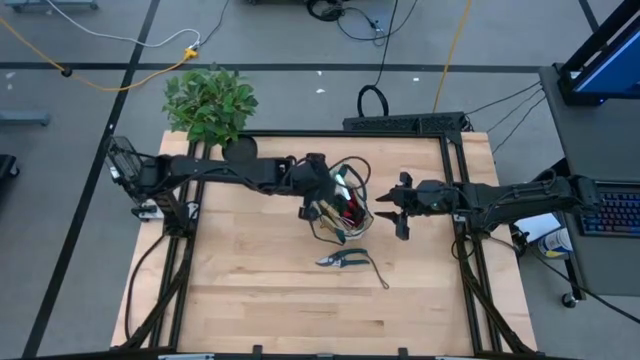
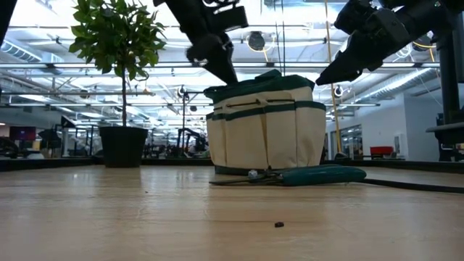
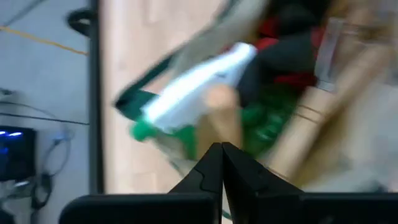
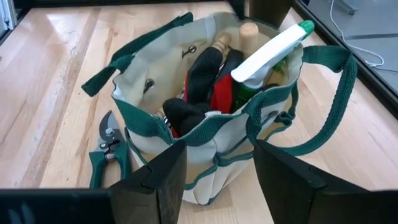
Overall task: Pick & Place Garden tools in Gardening bag
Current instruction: Adjust the top trowel in the gardening bag
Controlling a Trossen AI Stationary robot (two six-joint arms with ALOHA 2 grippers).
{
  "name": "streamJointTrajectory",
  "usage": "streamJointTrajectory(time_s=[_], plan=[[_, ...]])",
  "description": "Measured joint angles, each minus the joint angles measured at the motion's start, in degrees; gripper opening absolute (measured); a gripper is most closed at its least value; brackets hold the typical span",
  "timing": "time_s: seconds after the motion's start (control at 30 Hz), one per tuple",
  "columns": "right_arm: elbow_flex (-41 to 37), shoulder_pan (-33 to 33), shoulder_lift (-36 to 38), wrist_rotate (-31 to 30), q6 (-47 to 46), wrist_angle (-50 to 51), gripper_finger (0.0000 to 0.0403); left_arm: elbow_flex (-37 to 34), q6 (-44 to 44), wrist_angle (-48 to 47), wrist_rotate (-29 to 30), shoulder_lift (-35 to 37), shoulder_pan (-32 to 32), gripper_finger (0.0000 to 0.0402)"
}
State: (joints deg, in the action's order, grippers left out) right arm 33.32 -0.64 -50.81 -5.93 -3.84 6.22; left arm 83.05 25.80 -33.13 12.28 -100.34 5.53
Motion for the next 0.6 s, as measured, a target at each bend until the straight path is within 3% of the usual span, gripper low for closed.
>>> streamJointTrajectory(time_s=[0.07,0.2,0.37,0.6], plan=[[0.00,0.00,0.00,0.00,0.00,-0.61,0.0180,-0.02,0.00,1.28,0.15,-0.25,0.62,0.0008],[0.00,0.00,0.00,0.00,0.00,-1.70,0.0180,0.01,-0.56,2.68,-6.08,-1.88,1.46,0.0005],[0.00,0.00,0.00,0.00,0.00,-1.73,0.0180,-0.04,0.54,3.92,-3.43,-2.80,1.47,0.0006],[0.00,-0.06,0.00,-0.71,0.02,-1.75,0.0180,-0.04,1.31,4.46,-4.74,-3.11,0.99,0.0010]])
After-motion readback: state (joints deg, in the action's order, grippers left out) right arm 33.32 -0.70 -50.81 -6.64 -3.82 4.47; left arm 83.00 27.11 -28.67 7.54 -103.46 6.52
